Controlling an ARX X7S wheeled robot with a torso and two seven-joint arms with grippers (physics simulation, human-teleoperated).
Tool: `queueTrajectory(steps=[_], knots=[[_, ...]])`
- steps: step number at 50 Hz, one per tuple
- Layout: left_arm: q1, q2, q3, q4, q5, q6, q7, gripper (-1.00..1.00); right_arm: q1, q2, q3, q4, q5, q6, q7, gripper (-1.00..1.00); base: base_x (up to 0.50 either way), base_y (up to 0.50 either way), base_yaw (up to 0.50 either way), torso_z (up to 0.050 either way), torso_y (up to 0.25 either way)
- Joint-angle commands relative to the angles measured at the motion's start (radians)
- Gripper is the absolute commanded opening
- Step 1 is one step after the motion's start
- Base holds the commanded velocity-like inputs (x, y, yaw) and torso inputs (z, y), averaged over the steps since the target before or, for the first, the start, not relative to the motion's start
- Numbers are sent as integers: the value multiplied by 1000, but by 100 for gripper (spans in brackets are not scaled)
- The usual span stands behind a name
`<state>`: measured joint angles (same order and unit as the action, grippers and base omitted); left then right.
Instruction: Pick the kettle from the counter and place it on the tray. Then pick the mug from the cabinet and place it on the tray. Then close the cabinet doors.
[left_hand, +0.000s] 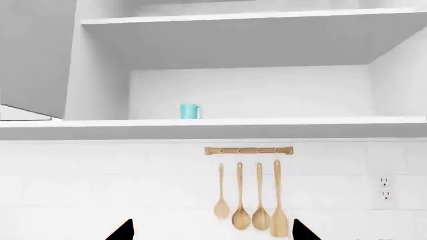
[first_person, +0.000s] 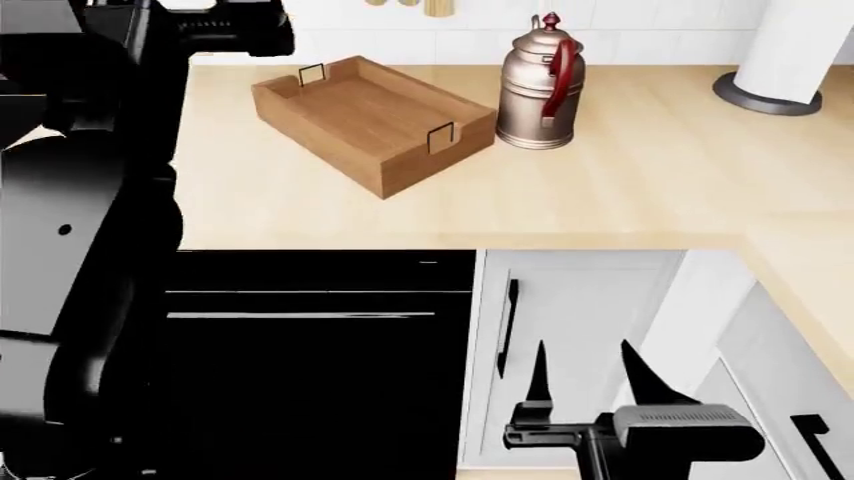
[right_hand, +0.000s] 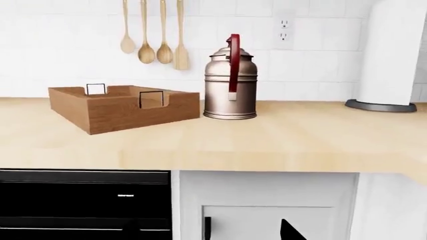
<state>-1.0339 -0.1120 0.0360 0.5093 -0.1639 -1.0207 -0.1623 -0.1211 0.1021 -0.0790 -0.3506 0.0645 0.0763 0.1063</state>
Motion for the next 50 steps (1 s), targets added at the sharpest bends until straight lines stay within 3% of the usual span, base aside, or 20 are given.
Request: queueTrajectory(steps=[1, 11, 16, 27, 36, 42, 46, 50], knots=[[-653, 33, 38, -420, 19, -123, -35, 100, -25, 14, -22, -35, -20, -37, 28, 100, 0, 0, 0, 50, 0], [-1126, 104, 104, -1207, 53, 145, -49, 100, -37, 32, -41, -57, -12, -22, 31, 100, 0, 0, 0, 50, 0], [-1321, 111, 352, -1619, -210, 302, -133, 100, -39, 40, -40, -67, -7, -13, 37, 100, 0, 0, 0, 50, 0], [-1322, 112, 410, -1613, -307, 155, -165, 100, -37, 52, -28, -86, 22, 7, 50, 100, 0, 0, 0, 36, 0], [-1322, 112, 325, -1569, -216, 99, -147, 100, -40, 61, -39, -103, -10, 12, 76, 100, 0, 355, 0, 0, 0], [-1322, 112, 343, -1557, -232, 97, -133, 100, -33, 68, -36, -113, 6, 36, 78, 100, 0, 250, 0, 0, 0], [-1322, 112, 342, -1560, -232, 114, -133, 100, 8, 101, -6, -285, 15, 215, 93, 100, 0, 0, 0, 0, 0], [-1322, 112, 327, -1571, -201, 127, -125, 100, 179, 163, 19, -583, 39, 629, 86, 100, 0, 0, 0, 0, 0]])
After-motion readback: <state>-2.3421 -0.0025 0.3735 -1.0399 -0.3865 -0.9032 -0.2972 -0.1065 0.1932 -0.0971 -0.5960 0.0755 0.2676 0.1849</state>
